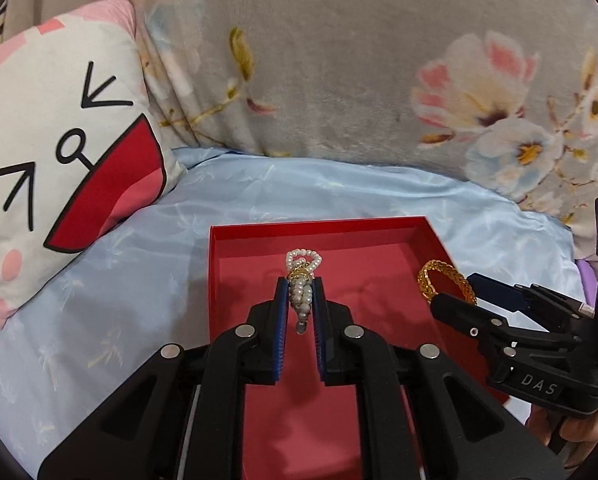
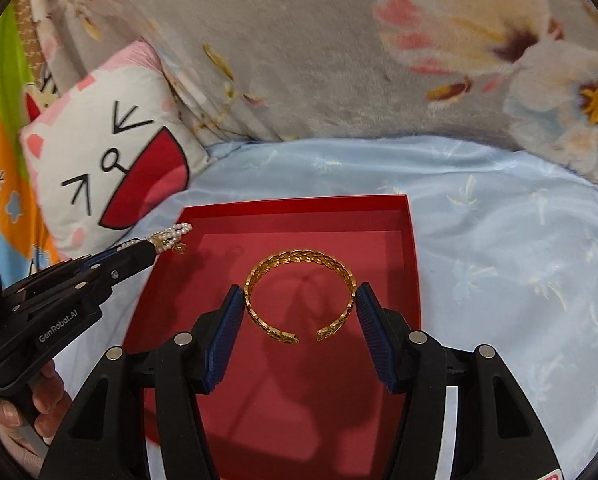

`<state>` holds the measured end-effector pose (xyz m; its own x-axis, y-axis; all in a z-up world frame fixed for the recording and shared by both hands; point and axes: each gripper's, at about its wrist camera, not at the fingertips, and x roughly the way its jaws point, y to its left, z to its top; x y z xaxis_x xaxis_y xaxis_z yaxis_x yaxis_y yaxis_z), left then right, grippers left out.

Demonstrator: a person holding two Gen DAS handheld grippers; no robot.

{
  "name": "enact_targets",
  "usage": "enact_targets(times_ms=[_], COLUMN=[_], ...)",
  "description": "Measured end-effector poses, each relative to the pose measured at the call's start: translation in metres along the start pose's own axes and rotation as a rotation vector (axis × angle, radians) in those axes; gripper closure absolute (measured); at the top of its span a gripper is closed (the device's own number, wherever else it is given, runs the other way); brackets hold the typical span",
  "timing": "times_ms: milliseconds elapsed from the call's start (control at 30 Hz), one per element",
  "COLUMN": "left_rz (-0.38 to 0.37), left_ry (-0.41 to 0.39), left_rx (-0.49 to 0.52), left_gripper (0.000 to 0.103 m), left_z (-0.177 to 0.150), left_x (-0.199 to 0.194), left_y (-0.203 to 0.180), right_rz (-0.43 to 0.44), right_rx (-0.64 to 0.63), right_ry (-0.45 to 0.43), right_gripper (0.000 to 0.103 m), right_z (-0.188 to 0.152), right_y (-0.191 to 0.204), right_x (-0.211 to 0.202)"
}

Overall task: Organize jewelry
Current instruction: 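Carry pearl strand and gold bangle into the red tray and open both tools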

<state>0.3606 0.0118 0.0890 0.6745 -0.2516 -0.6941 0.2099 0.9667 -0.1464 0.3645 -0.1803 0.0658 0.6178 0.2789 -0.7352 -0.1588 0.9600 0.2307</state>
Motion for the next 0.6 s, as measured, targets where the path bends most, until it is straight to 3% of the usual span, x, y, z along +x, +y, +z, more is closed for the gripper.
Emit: enact_targets(times_ms=[400, 533, 600], left_rz=[0.046, 0.024, 0.049], left_ry=[0.073, 0.096, 0.078], left_rx=[0.009, -0.002, 0.010], left_gripper=[0.092, 0.091, 0.090], left_z=[0.015, 0.015, 0.015], left_x=[0.059, 0.067, 0.065], left_y=[0.013, 0.016, 0.015], right_rz=[-0.098, -0.104, -0.115], right_rx=[-0.035, -0.037, -0.050], right_ry=[0.110, 0.124, 0.107], right_gripper=[0.046, 0.045, 0.042], right_z=[0.018, 0.014, 0.015], right_y=[0.000, -0.002, 0.001], right_x=[0.063, 0.071, 0.069])
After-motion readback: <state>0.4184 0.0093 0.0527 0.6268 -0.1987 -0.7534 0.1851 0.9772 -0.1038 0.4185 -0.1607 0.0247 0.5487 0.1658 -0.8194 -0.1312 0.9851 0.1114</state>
